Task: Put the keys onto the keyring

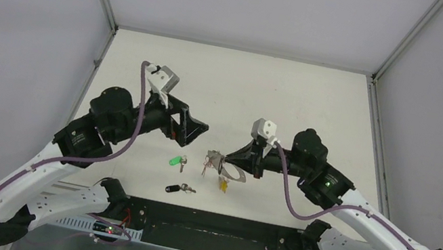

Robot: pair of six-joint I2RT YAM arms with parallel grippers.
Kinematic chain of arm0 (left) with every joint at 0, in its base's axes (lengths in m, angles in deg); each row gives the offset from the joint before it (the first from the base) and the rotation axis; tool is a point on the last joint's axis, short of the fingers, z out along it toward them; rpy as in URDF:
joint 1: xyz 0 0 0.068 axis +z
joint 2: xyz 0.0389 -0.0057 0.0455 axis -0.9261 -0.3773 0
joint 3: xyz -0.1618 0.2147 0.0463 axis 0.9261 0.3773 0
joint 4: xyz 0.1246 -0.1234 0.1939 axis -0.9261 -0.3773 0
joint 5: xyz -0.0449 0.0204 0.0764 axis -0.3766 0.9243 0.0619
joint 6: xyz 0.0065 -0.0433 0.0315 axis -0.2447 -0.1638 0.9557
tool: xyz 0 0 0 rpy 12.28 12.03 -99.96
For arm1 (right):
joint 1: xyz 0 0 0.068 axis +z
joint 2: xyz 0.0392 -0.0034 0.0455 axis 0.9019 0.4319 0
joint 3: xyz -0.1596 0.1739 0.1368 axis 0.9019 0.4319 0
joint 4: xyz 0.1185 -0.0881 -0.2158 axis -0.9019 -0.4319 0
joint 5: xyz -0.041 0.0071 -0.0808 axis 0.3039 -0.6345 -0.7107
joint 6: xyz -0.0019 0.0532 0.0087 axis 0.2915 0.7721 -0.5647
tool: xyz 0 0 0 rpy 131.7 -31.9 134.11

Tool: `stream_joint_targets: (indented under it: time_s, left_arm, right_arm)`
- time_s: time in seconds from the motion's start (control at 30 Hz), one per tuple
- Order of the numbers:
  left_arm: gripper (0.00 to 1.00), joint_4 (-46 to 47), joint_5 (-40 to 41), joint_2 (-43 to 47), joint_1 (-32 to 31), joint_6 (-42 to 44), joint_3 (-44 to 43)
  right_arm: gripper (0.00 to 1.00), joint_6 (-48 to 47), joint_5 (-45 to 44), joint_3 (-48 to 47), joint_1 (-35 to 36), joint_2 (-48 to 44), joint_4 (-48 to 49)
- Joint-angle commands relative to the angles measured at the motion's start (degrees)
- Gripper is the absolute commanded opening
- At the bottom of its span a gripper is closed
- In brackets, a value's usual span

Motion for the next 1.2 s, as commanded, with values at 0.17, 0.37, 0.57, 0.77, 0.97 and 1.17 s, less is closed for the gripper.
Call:
stream_joint_targets:
  time_s: [0.17,0.37,0.57,0.77,0.97,1.17]
  left_arm:
    - [0.91,-11.09,6.12,-10.01,2.39,-15.89,-1.36]
    - [0.93,-12.23,3.16,-10.78,5.74,-32.25,7.17]
    - [0.92,-18.14,1.22,-11.73,6.89,-38.72,11.06]
    - [0.78,-19.67,-2.78,-14.91,6.99,-42.33,14.73]
    - [0.56,-22.73,-4.15,-22.55,6.99,-32.96,14.95]
    - [0.40,-24.71,-5.64,-29.69,6.94,-23.71,12.75]
  right_arm:
    - [0.00,-28.80,10.01,-3.30,-0.07,-4.73,-13.94]
    - [0.00,-30.43,7.64,-2.99,-0.07,-6.97,-15.95]
    - [0.00,-16.93,4.85,0.65,-0.07,-6.90,-11.10]
    - [0.00,-5.70,0.31,5.92,-0.08,-9.96,-5.12]
    - [0.00,-1.22,-6.59,8.73,-0.07,-15.86,-5.54]
    - [0.00,2.38,-11.00,10.03,0.00,-18.78,-6.21]
